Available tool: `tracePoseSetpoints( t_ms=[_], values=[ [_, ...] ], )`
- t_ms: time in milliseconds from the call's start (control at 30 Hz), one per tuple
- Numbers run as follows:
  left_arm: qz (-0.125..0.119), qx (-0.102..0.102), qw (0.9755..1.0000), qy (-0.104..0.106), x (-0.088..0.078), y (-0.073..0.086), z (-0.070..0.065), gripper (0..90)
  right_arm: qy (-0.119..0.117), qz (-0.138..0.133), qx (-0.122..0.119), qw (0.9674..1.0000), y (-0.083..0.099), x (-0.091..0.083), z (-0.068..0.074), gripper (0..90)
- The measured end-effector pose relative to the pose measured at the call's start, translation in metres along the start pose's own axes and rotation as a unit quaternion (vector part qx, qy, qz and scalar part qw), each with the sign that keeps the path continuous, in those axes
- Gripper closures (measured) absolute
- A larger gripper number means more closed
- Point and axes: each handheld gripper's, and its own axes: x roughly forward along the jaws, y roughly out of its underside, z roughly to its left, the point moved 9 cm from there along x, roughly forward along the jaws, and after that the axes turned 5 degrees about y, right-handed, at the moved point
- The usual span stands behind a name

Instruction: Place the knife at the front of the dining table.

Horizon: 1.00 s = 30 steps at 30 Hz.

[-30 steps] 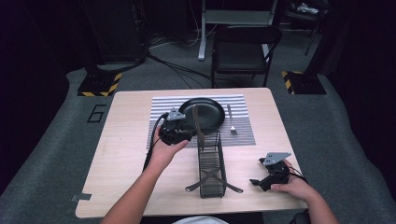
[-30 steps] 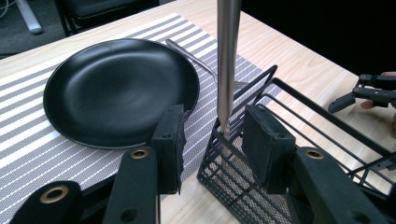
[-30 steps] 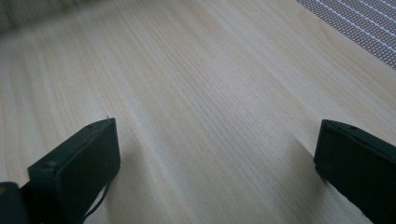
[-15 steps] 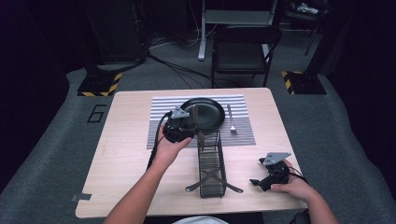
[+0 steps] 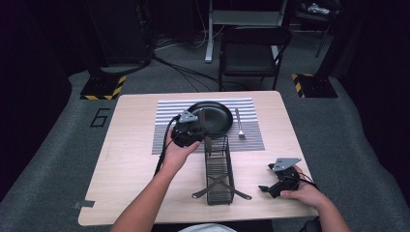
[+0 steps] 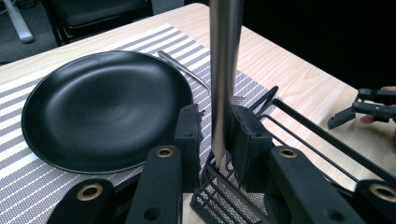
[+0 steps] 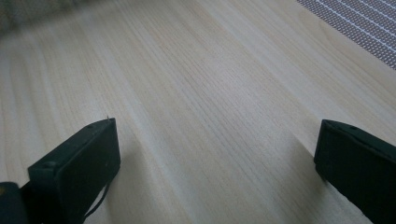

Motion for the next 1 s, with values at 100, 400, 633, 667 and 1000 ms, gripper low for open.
tracePoseSetpoints(
  t_ms=[100,400,633,667,1000],
  values=[
    [-0.003,-0.001,1.0,0.004,0.0013,-0.0006,-0.0005,76.3,0.001,0.0,0.001,1.0,-0.0001,0.0001,0.0,0.0],
    [-0.005,0.007,0.9999,0.008,0.0022,-0.0013,-0.0032,80.4,0.0,0.0,0.0,1.0,0.0,0.0,0.0,0.0],
    [-0.007,0.007,0.9999,0.011,0.0025,-0.002,-0.0055,81.3,0.0,0.0,0.0,1.0,0.0,0.0,0.0,0.0],
    [-0.007,0.007,0.9999,0.011,0.0025,-0.002,-0.0055,81.5,0.0,0.0,0.0,1.0,0.0,0.0,0.0,0.0],
    [-0.002,0.025,0.9997,0.005,0.0002,-0.0039,-0.01,82.2,0.0,0.0,0.001,1.0,-0.0001,0.0001,0.0001,0.0]
  ],
)
